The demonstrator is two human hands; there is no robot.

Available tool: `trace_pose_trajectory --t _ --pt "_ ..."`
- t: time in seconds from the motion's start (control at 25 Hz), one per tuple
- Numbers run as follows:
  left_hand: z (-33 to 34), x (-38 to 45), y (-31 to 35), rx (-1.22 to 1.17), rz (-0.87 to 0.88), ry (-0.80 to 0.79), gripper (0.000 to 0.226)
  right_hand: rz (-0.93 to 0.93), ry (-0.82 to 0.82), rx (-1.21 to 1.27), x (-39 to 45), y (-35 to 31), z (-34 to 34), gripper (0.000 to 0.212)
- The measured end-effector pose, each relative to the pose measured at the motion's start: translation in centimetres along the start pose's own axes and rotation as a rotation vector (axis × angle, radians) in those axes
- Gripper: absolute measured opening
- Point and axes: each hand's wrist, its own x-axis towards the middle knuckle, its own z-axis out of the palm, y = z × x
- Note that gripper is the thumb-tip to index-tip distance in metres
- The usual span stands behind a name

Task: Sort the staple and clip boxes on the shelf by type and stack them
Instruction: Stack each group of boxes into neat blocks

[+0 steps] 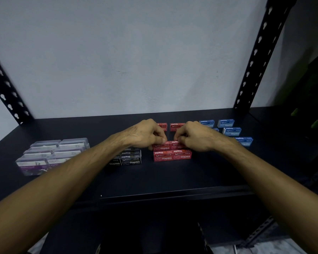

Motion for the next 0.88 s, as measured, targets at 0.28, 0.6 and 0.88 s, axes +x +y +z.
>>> trace_pose_trajectory --t 0.28,0.6,0.88 --pt "0.2 -1.0 0.5 0.001 0.016 -0.029 0.01 -0.009 -0.006 -0.004 -1.0 -0.4 0.3 0.025" --pt "0.3 -1.8 0.7 0.013 0.032 -0.043 0.012 -0.009 -0.044 0.0 -1.7 -0.7 0.3 0.025" --pt "0.2 -2.3 1.0 0.106 0.043 -0.088 0.027 0.013 -0.137 -0.038 -2.4 -0.8 0.0 0.03"
